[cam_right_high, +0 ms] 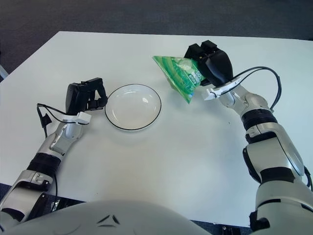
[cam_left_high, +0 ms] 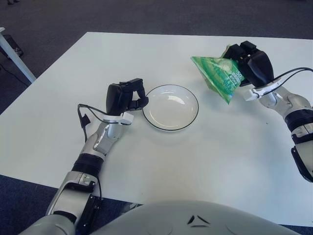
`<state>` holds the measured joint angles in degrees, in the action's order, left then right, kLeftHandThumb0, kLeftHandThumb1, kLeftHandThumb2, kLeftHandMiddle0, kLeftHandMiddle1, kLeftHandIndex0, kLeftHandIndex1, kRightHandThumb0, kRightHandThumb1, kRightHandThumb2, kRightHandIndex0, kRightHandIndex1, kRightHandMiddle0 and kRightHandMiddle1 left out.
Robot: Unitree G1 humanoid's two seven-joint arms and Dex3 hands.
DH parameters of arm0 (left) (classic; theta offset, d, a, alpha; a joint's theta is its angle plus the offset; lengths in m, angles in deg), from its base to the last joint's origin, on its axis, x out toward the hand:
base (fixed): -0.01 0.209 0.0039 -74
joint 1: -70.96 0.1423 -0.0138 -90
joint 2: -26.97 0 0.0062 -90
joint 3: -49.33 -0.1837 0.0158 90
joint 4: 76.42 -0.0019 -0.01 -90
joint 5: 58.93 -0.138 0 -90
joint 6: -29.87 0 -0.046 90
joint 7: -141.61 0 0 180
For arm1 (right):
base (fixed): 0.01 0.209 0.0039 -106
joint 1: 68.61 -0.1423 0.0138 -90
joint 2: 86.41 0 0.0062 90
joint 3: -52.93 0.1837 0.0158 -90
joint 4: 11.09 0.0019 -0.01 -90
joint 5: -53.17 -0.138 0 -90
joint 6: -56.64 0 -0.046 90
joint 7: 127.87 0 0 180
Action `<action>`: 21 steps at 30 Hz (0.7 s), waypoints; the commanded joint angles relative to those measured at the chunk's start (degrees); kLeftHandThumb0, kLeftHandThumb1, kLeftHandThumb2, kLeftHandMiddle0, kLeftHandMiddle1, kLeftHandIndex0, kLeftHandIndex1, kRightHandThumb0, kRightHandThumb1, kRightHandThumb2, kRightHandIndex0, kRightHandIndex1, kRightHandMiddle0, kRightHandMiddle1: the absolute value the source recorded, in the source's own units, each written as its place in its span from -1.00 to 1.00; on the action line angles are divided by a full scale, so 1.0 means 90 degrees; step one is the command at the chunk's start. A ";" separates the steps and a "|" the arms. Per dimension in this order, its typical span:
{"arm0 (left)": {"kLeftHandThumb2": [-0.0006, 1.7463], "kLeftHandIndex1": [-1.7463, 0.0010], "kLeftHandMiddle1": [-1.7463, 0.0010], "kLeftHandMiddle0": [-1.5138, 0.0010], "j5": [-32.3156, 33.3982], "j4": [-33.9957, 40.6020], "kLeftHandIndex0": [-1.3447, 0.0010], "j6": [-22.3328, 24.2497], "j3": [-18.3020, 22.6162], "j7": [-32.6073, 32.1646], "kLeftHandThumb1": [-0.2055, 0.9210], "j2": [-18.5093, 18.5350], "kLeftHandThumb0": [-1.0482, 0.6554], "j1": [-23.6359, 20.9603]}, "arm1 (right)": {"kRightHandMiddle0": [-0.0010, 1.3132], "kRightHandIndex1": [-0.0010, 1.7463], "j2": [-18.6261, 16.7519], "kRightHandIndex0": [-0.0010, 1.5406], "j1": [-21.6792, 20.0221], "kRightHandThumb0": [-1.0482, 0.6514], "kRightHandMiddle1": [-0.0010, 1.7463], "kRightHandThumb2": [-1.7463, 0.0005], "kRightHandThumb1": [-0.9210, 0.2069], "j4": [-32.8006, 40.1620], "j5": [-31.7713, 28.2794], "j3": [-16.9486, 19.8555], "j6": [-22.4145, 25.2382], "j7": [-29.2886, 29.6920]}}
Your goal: Put the snack into the plate.
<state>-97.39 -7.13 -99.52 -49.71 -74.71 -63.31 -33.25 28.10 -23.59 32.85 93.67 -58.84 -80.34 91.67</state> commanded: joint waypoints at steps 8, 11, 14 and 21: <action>0.01 -1.00 -1.00 -0.81 0.0493 -0.0724 -0.71 0.0536 -0.0134 0.0345 0.82 -0.0387 -0.36 0.1161 | 0.05 1.00 -0.0405 0.17 0.0575 0.23 0.96 -1.00 0.75 0.1887 -0.0735 0.0660 0.0678 -0.1349; 0.01 -1.00 -1.00 -0.81 0.0555 -0.0616 -0.72 0.0698 -0.0131 0.0407 0.81 -0.0425 -0.37 0.1191 | 0.03 1.00 -0.0535 0.17 0.0578 0.23 0.98 -1.00 0.74 0.2142 -0.0839 0.0711 0.0698 -0.1646; 0.00 -1.00 -1.00 -0.81 0.0608 -0.0539 -0.72 0.0835 -0.0124 0.0460 0.80 -0.0463 -0.38 0.1212 | -0.02 1.00 -0.0641 0.14 0.0549 0.23 0.99 -0.96 0.68 0.2332 -0.0957 0.0726 0.0714 -0.1981; -0.01 -1.00 -1.00 -0.82 0.0870 -0.0351 -0.73 0.1196 -0.0093 0.0752 0.76 -0.0501 -0.39 0.1278 | -0.15 0.98 -0.0822 0.04 0.0301 0.23 1.00 -0.83 0.50 0.2664 -0.1213 0.0594 0.0617 -0.2933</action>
<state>-92.93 -5.03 -92.39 -49.27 -70.07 -63.71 -33.01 22.06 -18.77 53.38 85.61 -53.95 -74.38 70.85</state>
